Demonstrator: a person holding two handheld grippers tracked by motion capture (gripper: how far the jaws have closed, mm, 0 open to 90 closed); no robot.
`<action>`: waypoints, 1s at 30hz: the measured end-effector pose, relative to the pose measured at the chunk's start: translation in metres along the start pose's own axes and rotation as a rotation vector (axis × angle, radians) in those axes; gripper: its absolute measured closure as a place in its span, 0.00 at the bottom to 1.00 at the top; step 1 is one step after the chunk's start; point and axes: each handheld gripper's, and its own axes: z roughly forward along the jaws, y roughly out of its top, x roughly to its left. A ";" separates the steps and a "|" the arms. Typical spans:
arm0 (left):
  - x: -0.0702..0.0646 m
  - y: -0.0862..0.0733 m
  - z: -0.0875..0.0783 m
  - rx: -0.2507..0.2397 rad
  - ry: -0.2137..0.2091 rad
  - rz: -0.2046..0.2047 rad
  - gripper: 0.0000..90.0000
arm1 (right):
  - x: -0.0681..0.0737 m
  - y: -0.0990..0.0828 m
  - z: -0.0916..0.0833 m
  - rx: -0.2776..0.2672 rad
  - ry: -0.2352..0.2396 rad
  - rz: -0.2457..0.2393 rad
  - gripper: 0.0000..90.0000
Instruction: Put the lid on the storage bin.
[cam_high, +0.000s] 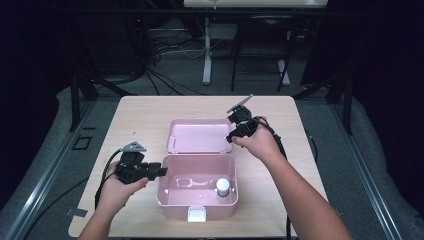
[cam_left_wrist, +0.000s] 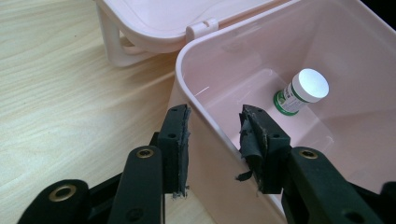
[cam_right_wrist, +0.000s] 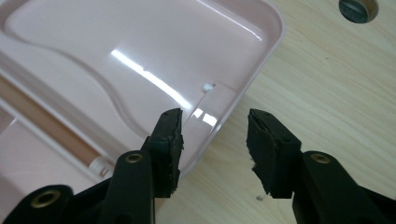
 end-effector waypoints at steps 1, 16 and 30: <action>0.000 0.000 0.000 0.000 -0.001 -0.002 0.70 | -0.001 0.001 0.002 -0.004 -0.008 0.014 0.65; 0.000 -0.001 0.000 0.001 -0.005 -0.015 0.71 | -0.016 0.013 0.027 -0.017 -0.038 0.248 0.77; 0.000 -0.001 0.001 -0.003 -0.006 -0.027 0.71 | -0.027 0.014 0.037 -0.045 -0.011 0.373 0.85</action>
